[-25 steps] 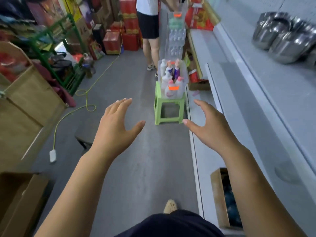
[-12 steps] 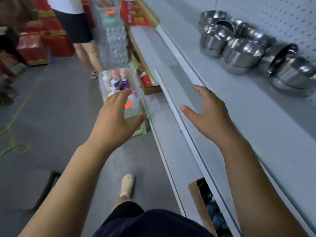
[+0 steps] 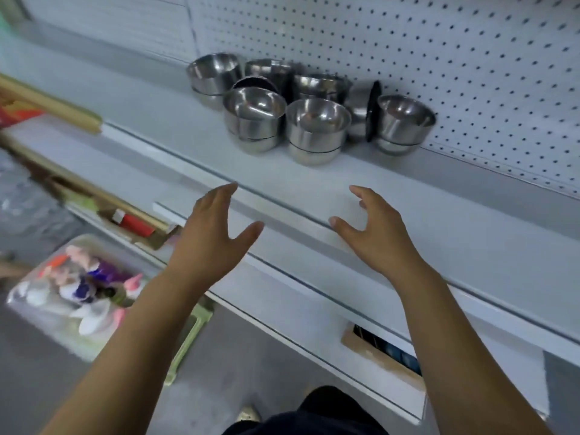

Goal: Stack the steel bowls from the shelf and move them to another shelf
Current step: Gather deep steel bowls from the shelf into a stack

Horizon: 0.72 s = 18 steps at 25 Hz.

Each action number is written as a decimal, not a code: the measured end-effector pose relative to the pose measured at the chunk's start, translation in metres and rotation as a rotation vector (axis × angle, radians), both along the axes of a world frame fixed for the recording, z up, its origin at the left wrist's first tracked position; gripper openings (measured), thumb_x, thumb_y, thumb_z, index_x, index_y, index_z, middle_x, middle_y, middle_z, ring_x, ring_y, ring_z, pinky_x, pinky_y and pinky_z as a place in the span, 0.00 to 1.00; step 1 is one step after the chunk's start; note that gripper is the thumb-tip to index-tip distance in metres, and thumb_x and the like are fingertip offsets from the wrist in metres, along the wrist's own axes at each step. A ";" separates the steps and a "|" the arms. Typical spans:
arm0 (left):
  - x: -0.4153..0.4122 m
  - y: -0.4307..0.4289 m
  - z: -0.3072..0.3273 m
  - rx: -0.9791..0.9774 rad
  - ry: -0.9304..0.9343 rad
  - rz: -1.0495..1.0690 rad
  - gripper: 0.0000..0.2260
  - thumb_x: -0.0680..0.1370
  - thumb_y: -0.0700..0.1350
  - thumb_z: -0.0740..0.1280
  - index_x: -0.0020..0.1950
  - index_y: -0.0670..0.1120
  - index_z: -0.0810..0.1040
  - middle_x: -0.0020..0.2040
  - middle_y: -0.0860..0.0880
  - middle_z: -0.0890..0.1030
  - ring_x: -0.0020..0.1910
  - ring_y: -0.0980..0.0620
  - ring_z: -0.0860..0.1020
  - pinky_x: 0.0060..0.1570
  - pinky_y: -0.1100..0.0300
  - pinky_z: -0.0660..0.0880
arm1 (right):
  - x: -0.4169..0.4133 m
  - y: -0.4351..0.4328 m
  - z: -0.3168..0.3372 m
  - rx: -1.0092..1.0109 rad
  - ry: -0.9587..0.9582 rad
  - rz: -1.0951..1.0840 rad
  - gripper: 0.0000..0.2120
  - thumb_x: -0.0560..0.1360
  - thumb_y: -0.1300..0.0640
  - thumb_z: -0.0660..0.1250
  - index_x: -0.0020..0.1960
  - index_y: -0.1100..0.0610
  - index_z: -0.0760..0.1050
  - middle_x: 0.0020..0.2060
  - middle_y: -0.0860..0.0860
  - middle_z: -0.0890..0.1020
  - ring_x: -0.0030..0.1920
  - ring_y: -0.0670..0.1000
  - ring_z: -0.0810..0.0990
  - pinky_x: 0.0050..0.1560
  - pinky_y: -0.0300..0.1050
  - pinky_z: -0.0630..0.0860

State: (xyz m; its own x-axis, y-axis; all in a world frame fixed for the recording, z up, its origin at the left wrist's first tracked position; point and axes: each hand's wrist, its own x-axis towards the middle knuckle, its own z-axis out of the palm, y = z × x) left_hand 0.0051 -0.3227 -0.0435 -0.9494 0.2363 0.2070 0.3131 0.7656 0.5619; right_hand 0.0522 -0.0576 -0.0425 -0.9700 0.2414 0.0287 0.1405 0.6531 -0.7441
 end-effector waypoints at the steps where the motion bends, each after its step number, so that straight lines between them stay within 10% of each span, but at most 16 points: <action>1: -0.011 0.003 -0.003 0.033 -0.018 -0.023 0.34 0.79 0.59 0.69 0.81 0.48 0.61 0.79 0.49 0.66 0.78 0.49 0.63 0.73 0.56 0.60 | -0.002 0.001 -0.002 -0.014 -0.014 -0.028 0.33 0.80 0.45 0.72 0.81 0.49 0.64 0.78 0.47 0.69 0.77 0.48 0.68 0.72 0.40 0.64; 11: -0.118 0.068 -0.021 0.266 -0.196 -0.068 0.33 0.76 0.59 0.72 0.78 0.50 0.67 0.75 0.52 0.72 0.73 0.50 0.70 0.71 0.56 0.68 | -0.103 0.025 0.018 -0.146 0.133 -0.057 0.33 0.77 0.39 0.73 0.79 0.43 0.66 0.76 0.41 0.70 0.74 0.46 0.71 0.74 0.50 0.70; 18: -0.152 0.100 -0.043 0.308 -0.101 0.004 0.29 0.73 0.64 0.73 0.70 0.58 0.70 0.64 0.68 0.76 0.63 0.67 0.73 0.60 0.63 0.70 | -0.151 0.041 0.009 -0.095 0.130 0.064 0.35 0.71 0.37 0.77 0.75 0.42 0.72 0.73 0.39 0.72 0.70 0.37 0.69 0.61 0.26 0.64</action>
